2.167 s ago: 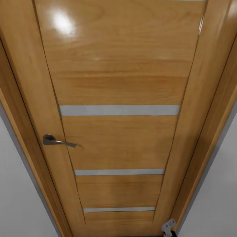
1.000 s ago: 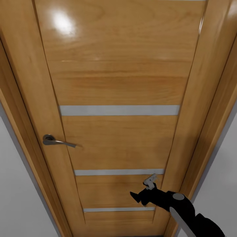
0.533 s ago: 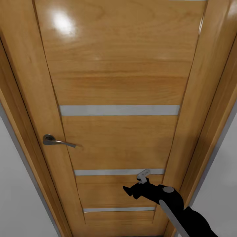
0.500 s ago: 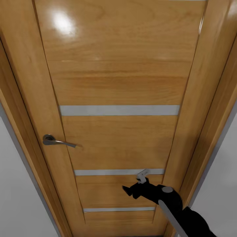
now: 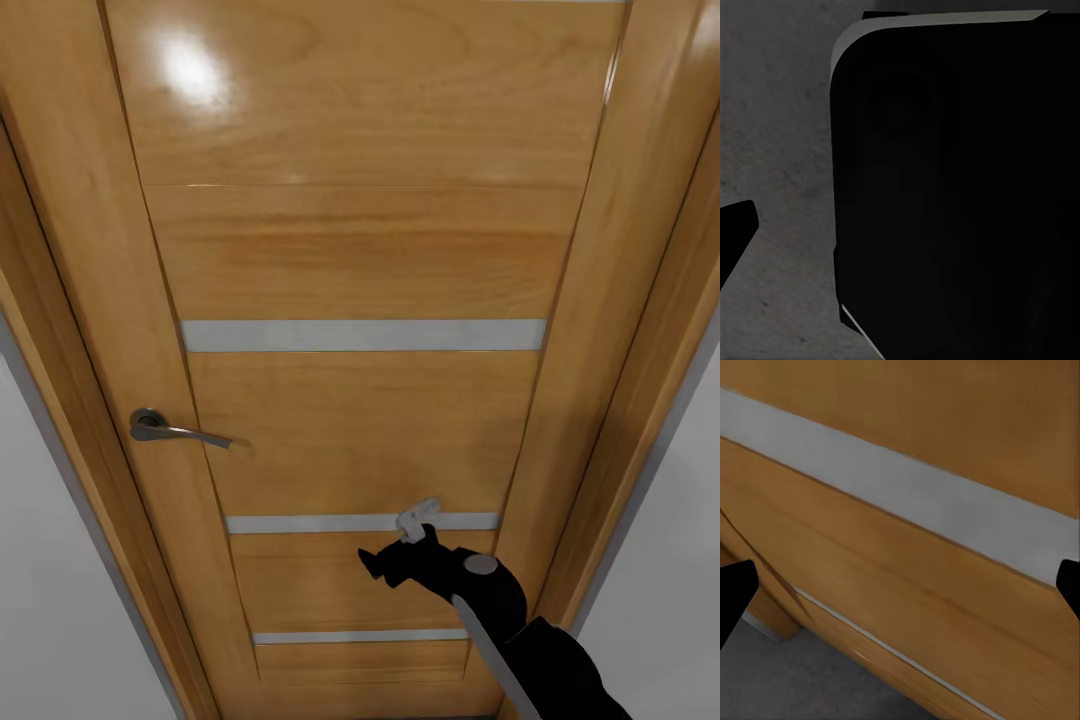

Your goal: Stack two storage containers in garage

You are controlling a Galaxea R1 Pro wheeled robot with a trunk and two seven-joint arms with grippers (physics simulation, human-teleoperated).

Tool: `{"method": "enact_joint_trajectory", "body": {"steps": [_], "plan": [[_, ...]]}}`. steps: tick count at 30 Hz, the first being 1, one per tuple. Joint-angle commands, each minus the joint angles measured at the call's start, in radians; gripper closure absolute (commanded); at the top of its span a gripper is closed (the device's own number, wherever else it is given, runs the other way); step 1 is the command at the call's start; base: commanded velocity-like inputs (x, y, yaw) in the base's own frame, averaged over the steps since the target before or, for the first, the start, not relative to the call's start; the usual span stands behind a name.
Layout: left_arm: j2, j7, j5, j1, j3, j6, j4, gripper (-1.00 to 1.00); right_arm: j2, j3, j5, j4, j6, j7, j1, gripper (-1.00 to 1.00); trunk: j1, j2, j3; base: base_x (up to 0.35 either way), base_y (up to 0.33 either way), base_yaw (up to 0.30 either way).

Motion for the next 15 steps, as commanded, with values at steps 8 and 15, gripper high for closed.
{"method": "enact_joint_trajectory", "body": {"steps": [8, 15], "plan": [[-0.001, 0.001, 0.001, 0.0, 0.0, -0.002, 0.0, -1.0, 0.032, 0.001, -0.001, 0.084, 0.007, -0.019, -0.055, -1.0, 0.0, -0.001, -0.001, 0.0, 0.0, 0.0], [0.0, 0.001, 0.001, 0.0, 0.001, -0.002, 0.0, -1.0, 0.042, 0.001, -0.002, 0.185, 0.003, -0.023, -0.105, -1.0, 0.0, -0.001, -0.001, 0.0, 0.0, 0.0]]}}
